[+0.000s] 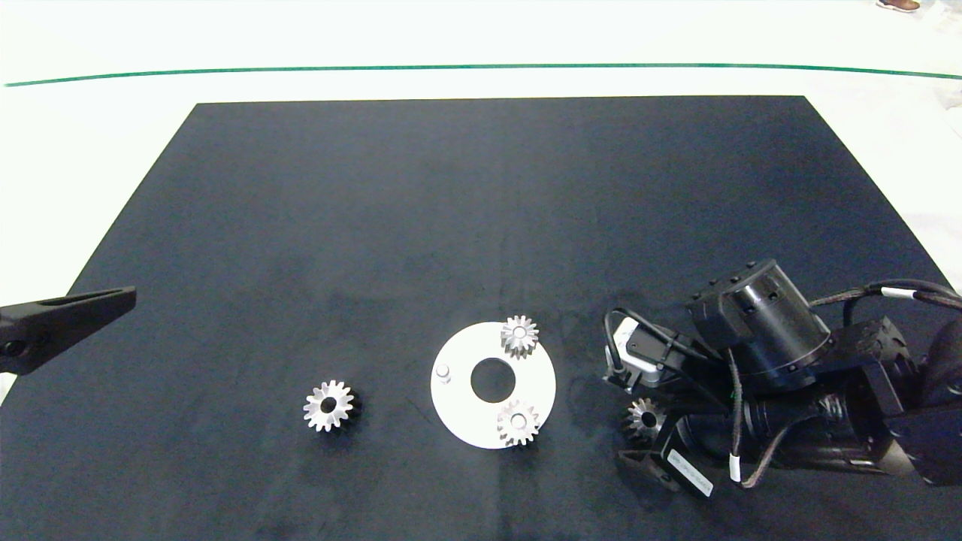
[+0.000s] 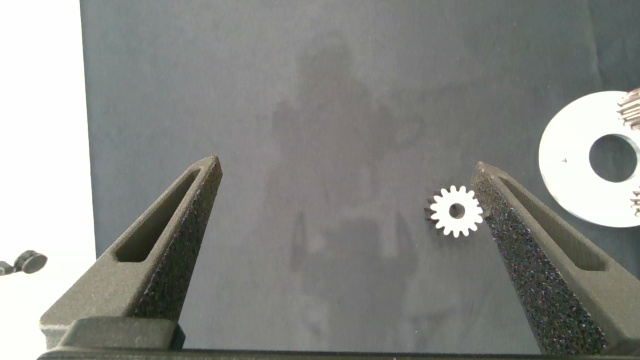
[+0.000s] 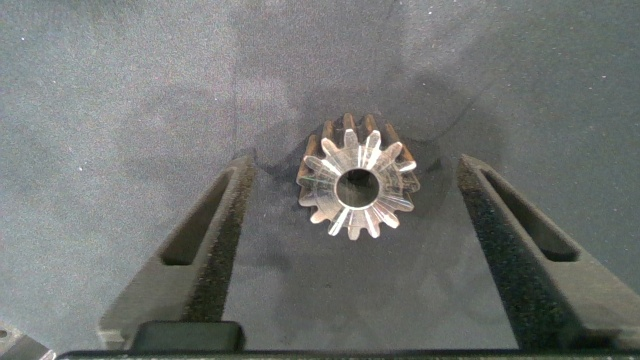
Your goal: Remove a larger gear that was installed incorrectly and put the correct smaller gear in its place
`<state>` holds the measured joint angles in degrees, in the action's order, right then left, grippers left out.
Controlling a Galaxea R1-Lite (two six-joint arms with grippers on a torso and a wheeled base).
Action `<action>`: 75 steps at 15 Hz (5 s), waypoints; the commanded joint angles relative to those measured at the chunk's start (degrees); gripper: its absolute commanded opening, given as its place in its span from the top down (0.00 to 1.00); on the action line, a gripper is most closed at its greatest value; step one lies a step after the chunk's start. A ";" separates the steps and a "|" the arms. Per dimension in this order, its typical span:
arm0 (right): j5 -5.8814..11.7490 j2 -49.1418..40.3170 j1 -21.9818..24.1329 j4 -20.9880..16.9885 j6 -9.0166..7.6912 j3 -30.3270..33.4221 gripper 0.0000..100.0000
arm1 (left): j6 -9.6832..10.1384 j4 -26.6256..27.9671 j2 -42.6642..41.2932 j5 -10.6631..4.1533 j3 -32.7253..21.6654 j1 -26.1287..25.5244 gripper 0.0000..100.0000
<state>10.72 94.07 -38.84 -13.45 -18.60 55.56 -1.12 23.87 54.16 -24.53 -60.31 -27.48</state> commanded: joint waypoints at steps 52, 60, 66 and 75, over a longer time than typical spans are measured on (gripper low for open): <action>3.43 21.77 -17.41 -22.85 2.08 52.19 0.75 | -4.24 0.39 -4.94 -0.17 0.10 -0.12 0.00; 3.43 28.27 -17.85 -29.18 2.52 59.03 0.75 | -4.33 0.39 -5.03 -0.17 0.19 -0.12 0.00; 3.35 30.38 -17.85 -29.18 3.49 59.03 0.75 | -4.33 0.39 -5.21 -0.17 0.19 -0.12 0.00; 3.26 30.38 -17.76 -29.18 4.54 59.03 0.75 | -5.03 0.39 -5.65 -0.17 0.19 -0.12 0.00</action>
<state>13.89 124.66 -56.44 -42.36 -13.99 114.60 -6.11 24.11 48.48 -24.50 -60.11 -27.59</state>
